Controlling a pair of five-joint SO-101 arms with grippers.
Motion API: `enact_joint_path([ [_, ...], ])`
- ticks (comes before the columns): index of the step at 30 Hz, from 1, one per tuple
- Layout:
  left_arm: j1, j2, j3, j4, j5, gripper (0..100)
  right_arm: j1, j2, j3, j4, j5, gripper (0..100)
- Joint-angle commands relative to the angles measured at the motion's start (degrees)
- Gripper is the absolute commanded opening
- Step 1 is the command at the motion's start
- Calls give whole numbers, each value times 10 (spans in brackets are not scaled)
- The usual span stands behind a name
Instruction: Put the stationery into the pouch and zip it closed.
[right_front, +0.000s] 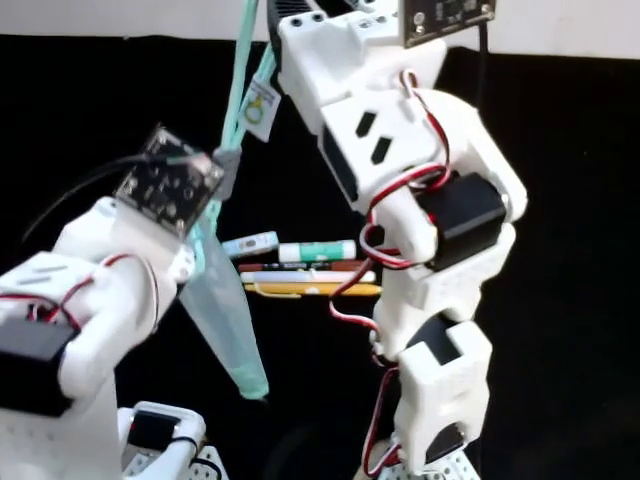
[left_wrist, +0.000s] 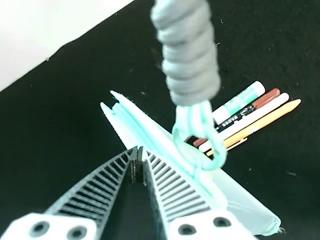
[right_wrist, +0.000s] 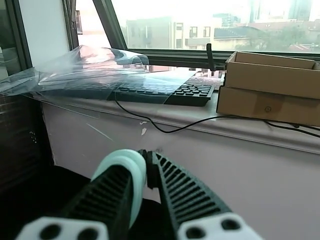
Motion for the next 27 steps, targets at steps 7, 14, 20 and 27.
enact_joint_path([
  [7,9,-80,70,14,-55,7,15,61,-15,-43,-6,6],
  [14,51,-87,123,14,-94,7,44,137,-15,-159,-4,6],
  [20,83,-85,144,14,-107,7,86,211,-15,-289,-4,6],
  [27,84,-85,154,14,-110,7,119,249,-15,-307,-4,6],
])
